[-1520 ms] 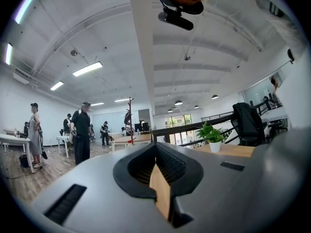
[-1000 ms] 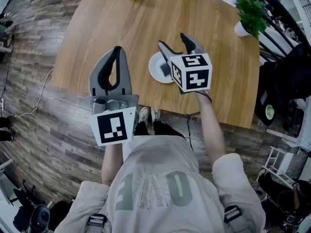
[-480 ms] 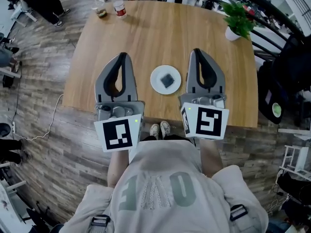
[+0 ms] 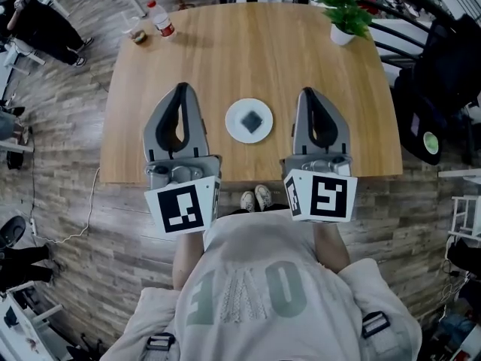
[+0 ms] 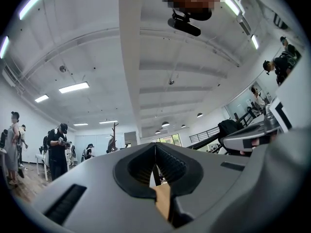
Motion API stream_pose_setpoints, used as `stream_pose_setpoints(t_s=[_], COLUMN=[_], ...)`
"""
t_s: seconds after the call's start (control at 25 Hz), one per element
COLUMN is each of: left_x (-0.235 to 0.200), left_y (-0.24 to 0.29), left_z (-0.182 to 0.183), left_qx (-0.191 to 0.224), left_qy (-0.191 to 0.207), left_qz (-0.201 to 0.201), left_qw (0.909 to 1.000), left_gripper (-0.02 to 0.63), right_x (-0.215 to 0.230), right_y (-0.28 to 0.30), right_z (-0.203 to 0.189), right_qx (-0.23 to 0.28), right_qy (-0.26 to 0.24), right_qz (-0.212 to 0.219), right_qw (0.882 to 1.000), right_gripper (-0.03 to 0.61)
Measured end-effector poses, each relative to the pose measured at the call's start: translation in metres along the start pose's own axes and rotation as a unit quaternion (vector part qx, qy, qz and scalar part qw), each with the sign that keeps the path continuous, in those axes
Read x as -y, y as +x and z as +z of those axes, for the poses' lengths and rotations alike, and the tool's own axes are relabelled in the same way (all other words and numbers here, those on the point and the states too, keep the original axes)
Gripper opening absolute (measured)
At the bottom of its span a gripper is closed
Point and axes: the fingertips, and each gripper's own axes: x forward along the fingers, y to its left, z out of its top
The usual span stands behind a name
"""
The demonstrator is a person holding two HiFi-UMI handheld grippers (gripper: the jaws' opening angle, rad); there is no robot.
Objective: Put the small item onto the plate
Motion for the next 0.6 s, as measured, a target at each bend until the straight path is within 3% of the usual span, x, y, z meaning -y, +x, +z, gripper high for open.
stream_pose_setpoints(t_s=[0.6], left_x=[0.003], left_y=[-0.0048], left_z=[-0.0025], left_qx=[-0.001], left_qy=[-0.005], left_qz=[-0.003], left_qw=[1.0], left_gripper=[0.009], right_x=[-0.0067], right_y=[-0.0031], right_z=[-0.006], right_qx=[-0.014], right_qy=[0.008], right_qz=[0.016], right_qw=[1.0], right_gripper=[0.017])
